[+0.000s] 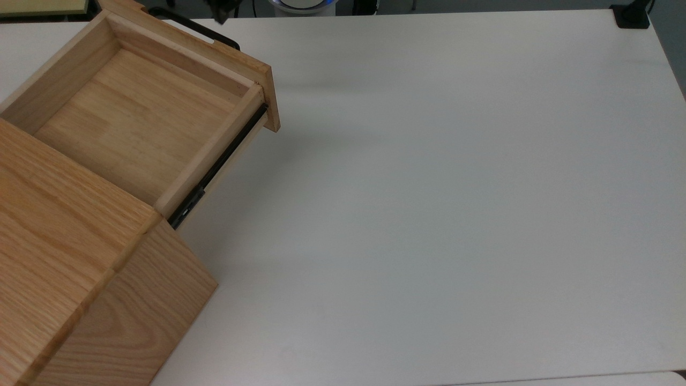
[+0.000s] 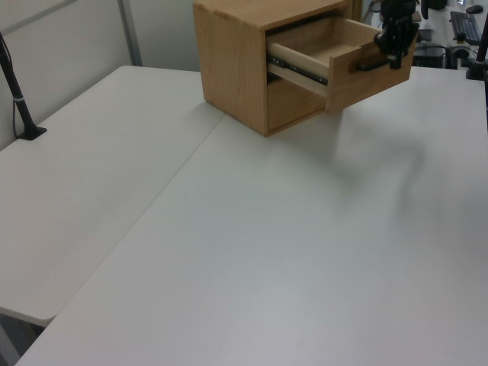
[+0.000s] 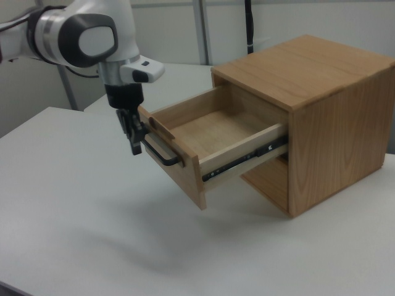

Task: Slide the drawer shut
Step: 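Lower the gripper against the drawer front and push it into the cabinet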

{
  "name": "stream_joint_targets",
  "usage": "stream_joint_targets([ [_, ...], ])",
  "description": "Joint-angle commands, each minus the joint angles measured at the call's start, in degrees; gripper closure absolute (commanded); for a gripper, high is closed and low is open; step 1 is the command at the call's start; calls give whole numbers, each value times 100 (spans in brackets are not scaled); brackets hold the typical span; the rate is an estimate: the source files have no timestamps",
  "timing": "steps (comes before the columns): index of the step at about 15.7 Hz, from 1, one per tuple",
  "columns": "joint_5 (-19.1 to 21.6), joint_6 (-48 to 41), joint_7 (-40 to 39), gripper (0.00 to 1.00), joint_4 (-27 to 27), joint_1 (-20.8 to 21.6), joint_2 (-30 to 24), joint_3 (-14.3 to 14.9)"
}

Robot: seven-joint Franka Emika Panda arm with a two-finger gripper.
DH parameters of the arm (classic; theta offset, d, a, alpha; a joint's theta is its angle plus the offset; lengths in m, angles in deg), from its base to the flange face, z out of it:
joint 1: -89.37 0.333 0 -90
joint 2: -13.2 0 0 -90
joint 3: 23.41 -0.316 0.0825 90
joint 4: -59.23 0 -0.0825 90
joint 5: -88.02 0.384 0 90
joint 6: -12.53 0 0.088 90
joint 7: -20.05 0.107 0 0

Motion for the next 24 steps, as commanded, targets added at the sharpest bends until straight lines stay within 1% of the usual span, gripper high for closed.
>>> stream_joint_targets([
  [1, -101, 506, 192, 100, 26, -37, 130, -13],
  [3, -180, 692, 148, 100, -158, -89, 340, 4],
  [6, -268, 972, 148, 100, -588, -177, 771, 5],
  [8, -338, 1131, 139, 100, -957, -247, 1105, 13],
  [9, -400, 1175, 130, 100, -1133, -317, 1254, 66],
  [12, -418, 1394, 130, 100, -1765, -476, 1763, 110],
  [14, -418, 1640, 139, 100, -2039, -502, 2028, 136],
  [18, -427, 2089, 165, 100, -2364, -511, 2388, 145],
  [21, -427, 2563, 192, 100, -2444, -494, 2573, 233],
  [24, -418, 2958, 270, 100, -2462, -502, 2679, 233],
])
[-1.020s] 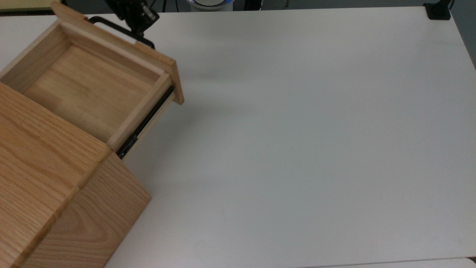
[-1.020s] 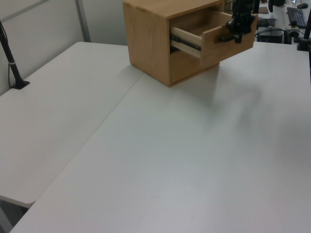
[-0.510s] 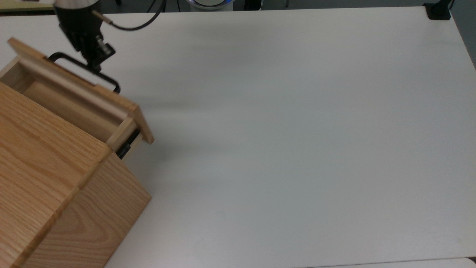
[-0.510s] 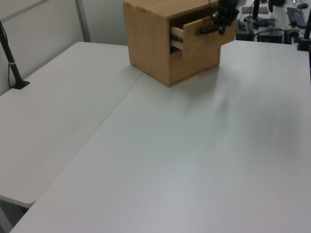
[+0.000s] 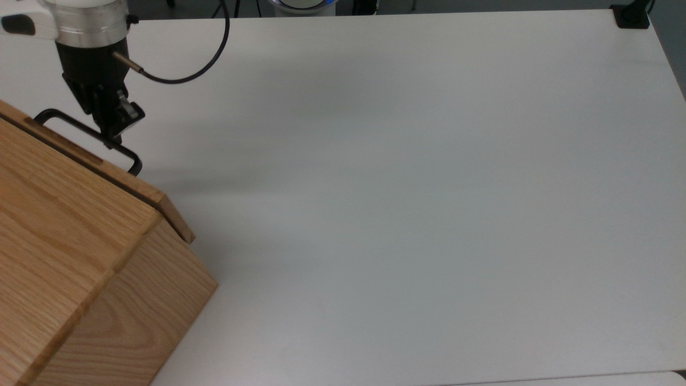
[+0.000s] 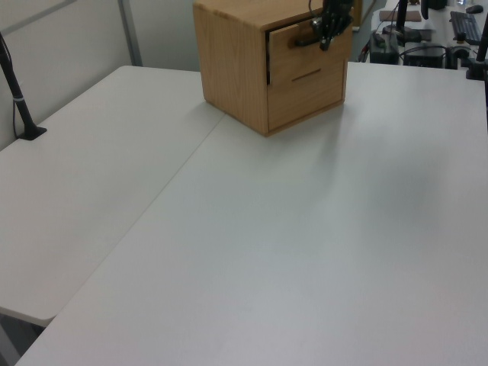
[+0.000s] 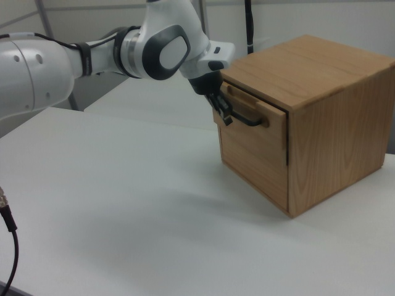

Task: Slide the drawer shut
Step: 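Lift the gripper up away from the closed drawer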

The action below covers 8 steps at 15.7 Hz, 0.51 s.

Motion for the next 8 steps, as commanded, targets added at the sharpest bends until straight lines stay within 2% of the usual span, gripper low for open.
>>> stream_joint_targets([
  [1, -101, 560, 315, 100, -211, 57, 219, 83],
  [5, -153, 623, 256, 100, -140, 49, 71, 127],
  [8, -198, -112, -297, 100, 106, 66, -342, 48],
])
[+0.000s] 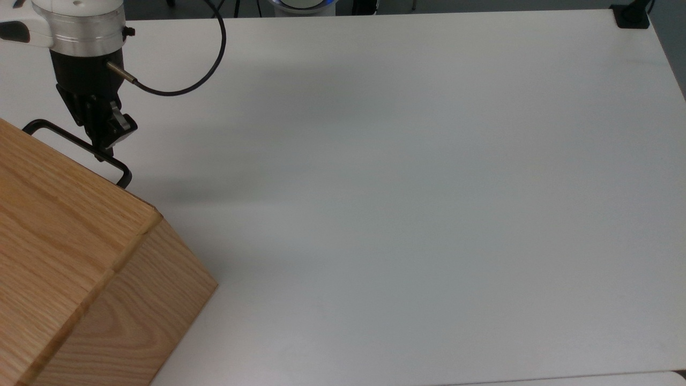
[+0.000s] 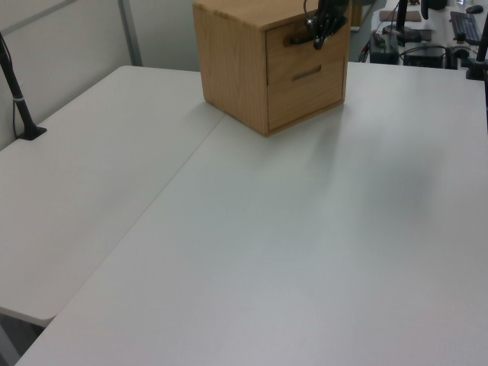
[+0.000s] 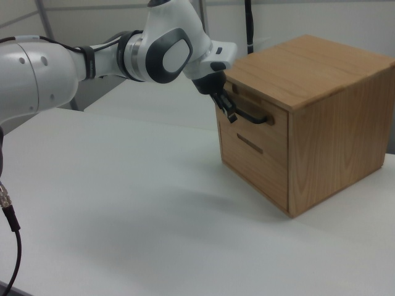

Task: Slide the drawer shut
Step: 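Lift the gripper up away from the closed drawer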

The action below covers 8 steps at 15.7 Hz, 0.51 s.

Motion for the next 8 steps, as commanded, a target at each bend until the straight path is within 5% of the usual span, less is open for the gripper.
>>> stream_joint_targets([
  [1, -91, -884, -582, 100, 135, 70, -582, -14],
  [4, -20, -1896, -706, 94, 161, 79, -995, -364],
  [5, 32, -2160, -698, 83, 179, 79, -1127, -470],
  [6, 128, -2398, -706, 57, 179, 105, -1224, -523],
  [7, 173, -2626, -663, 14, 170, 132, -1260, -585],
  [8, 199, -2803, -654, 0, 161, 167, -1321, -699],
])
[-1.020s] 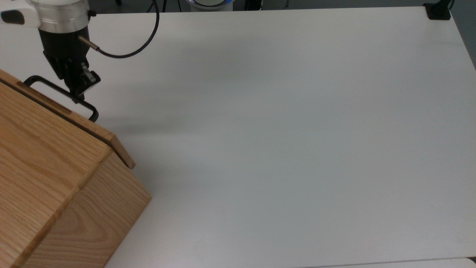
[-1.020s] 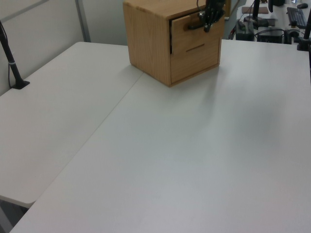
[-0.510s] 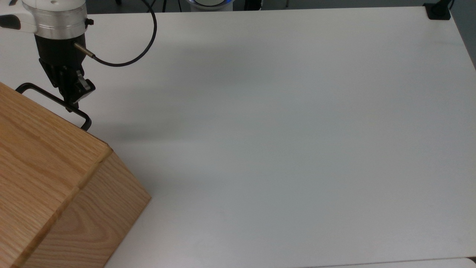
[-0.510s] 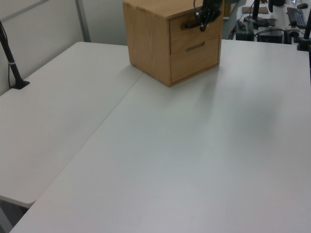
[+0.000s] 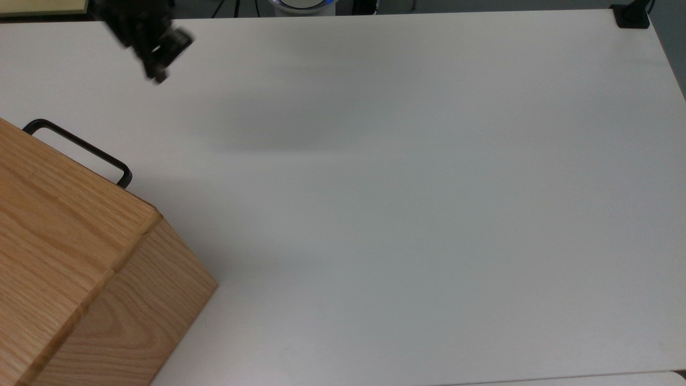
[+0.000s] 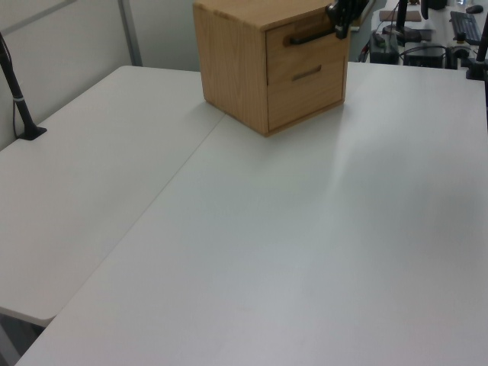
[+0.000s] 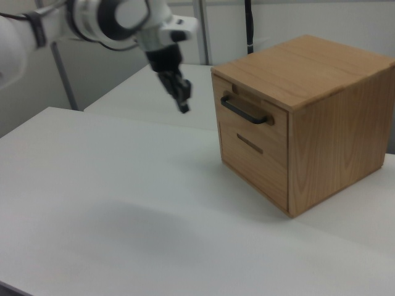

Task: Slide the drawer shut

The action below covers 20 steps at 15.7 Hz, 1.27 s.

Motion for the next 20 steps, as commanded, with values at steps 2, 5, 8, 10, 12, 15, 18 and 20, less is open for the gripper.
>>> stream_joint_targets([
  [2, 239, -655, -77, 0, 257, 271, -460, -253],
  [5, 283, -682, -68, 0, 677, 728, -819, -253],
  [8, 283, -647, -120, 0, 1161, 1194, -1250, -165],
  [10, 239, -647, -164, 0, 1241, 1422, -1304, -69],
  [12, 213, -647, -417, 0, 1241, 1616, -1260, 72],
  [15, 195, -638, -1584, 0, 1215, 1564, -1208, 90],
  [18, 143, -612, -2193, 0, 1180, 1494, -1094, 99],
  [20, 90, -550, -2204, 0, 1189, 1476, -1076, 99],
])
